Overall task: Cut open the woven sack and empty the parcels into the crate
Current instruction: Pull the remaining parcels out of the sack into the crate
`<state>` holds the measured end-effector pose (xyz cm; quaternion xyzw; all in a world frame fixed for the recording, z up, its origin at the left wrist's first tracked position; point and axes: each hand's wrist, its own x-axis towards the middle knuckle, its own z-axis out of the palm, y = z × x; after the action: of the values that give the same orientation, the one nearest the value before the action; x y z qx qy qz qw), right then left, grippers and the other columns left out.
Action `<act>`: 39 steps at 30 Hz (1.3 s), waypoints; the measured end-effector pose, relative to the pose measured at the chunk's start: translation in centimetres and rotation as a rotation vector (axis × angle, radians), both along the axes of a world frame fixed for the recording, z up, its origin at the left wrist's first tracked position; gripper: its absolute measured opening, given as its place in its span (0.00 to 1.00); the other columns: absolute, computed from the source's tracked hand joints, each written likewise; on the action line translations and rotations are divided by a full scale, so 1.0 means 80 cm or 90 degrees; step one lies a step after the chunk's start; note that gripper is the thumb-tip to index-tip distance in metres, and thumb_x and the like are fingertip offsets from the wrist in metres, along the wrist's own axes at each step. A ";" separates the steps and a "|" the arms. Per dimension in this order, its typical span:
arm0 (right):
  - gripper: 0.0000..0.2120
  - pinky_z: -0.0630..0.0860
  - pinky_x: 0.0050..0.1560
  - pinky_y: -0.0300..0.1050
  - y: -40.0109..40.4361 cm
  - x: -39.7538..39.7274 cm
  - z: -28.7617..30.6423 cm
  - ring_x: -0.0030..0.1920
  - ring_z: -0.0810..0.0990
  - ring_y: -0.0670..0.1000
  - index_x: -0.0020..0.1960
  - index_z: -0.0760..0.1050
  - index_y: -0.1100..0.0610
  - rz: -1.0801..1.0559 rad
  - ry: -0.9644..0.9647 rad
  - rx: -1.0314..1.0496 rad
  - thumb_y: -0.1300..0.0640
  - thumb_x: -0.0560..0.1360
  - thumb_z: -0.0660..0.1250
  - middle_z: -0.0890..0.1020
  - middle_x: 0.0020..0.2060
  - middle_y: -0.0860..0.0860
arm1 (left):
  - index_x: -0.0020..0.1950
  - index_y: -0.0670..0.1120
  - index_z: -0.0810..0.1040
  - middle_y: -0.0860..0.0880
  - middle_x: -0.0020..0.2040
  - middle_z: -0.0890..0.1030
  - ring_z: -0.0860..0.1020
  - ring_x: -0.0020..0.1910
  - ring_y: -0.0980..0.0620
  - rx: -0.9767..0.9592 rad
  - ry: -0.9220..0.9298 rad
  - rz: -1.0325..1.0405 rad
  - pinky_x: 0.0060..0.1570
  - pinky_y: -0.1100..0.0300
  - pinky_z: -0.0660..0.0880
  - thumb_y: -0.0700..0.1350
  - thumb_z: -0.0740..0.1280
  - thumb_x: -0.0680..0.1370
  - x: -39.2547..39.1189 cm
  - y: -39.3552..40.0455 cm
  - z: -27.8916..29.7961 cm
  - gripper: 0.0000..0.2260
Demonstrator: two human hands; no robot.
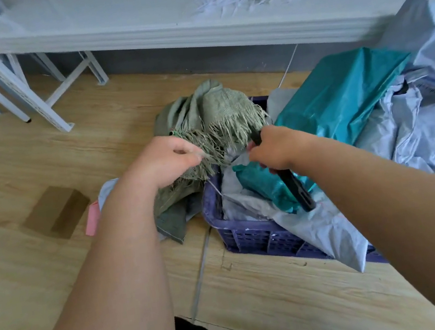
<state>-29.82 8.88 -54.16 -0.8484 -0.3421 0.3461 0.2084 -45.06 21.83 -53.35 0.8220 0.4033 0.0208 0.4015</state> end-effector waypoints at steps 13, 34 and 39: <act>0.03 0.81 0.35 0.43 0.009 -0.015 -0.002 0.40 0.80 0.52 0.47 0.72 0.64 -0.331 0.745 0.232 0.66 0.79 0.61 0.79 0.38 0.57 | 0.44 0.45 0.82 0.50 0.45 0.80 0.75 0.42 0.51 0.072 -0.013 0.083 0.36 0.61 0.65 0.53 0.69 0.75 0.009 0.001 -0.023 0.11; 0.06 0.77 0.47 0.38 -0.011 -0.040 -0.031 0.43 0.77 0.48 0.52 0.75 0.64 -0.204 0.764 0.190 0.67 0.79 0.59 0.78 0.44 0.53 | 0.50 0.50 0.80 0.50 0.49 0.78 0.76 0.49 0.48 0.111 0.030 0.079 0.47 0.57 0.68 0.54 0.68 0.76 0.018 0.007 -0.028 0.09; 0.16 0.80 0.46 0.38 -0.013 -0.043 -0.028 0.45 0.82 0.48 0.63 0.69 0.67 -0.177 0.789 0.254 0.73 0.76 0.60 0.81 0.52 0.58 | 0.50 0.50 0.81 0.48 0.53 0.80 0.75 0.49 0.48 0.115 0.035 0.076 0.48 0.57 0.68 0.54 0.68 0.76 0.019 0.007 -0.028 0.09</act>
<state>-33.27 7.86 -56.36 -0.4742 -0.1040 0.6697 0.5620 -43.51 22.41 -55.63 0.8299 0.4587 0.0581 0.3122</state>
